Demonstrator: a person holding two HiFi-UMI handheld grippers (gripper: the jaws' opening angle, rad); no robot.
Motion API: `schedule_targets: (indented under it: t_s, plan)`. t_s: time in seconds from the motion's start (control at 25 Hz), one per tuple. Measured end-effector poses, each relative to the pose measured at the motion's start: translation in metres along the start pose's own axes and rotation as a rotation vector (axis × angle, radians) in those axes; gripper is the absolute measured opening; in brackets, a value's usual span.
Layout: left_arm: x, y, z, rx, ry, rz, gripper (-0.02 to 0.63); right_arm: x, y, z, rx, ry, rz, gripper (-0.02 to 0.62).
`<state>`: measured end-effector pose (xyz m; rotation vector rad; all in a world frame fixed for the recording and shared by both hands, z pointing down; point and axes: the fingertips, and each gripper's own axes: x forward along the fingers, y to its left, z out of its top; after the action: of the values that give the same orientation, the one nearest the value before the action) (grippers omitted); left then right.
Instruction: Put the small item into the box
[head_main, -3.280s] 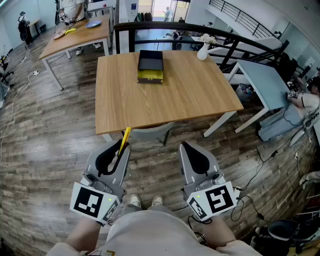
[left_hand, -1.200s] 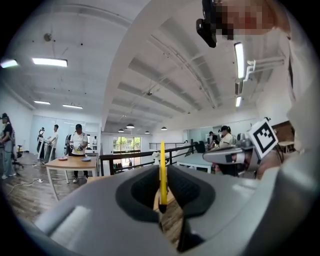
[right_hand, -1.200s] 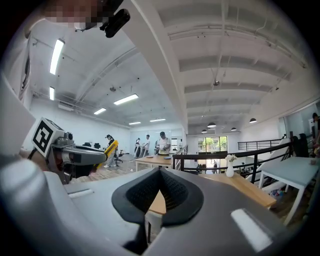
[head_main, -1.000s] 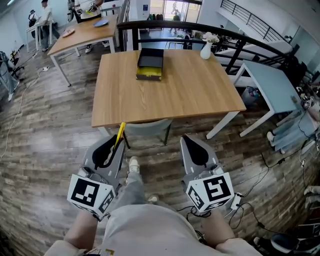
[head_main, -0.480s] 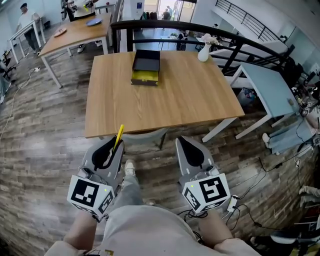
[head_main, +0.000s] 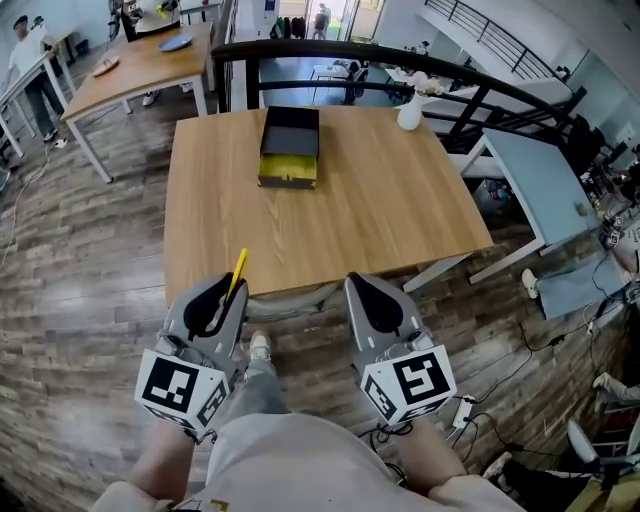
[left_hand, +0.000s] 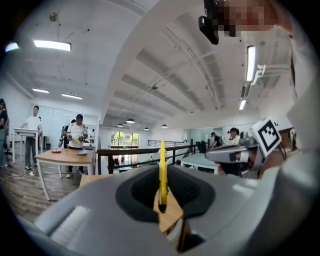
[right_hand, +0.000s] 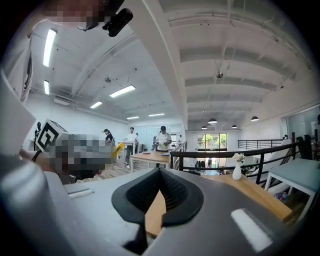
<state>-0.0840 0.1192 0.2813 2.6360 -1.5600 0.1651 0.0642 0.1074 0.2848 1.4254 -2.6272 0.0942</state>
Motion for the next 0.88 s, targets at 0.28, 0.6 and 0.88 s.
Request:
schedule_targets:
  t_s: [0.28, 0.6, 0.88]
  plan:
    - [0.036, 0.049, 0.009, -0.006, -0.005, -0.014, 0.048, 0.059, -0.007, 0.013, -0.003, 0.004, -0.005, 0.000]
    - [0.084, 0.115, 0.025, -0.007, 0.001, -0.038, 0.048, 0.139, -0.018, 0.031, -0.004, 0.028, -0.017, 0.000]
    - [0.130, 0.168, 0.029, -0.014, 0.003, -0.068, 0.048, 0.204, -0.035, 0.041, 0.000, 0.038, -0.049, 0.000]
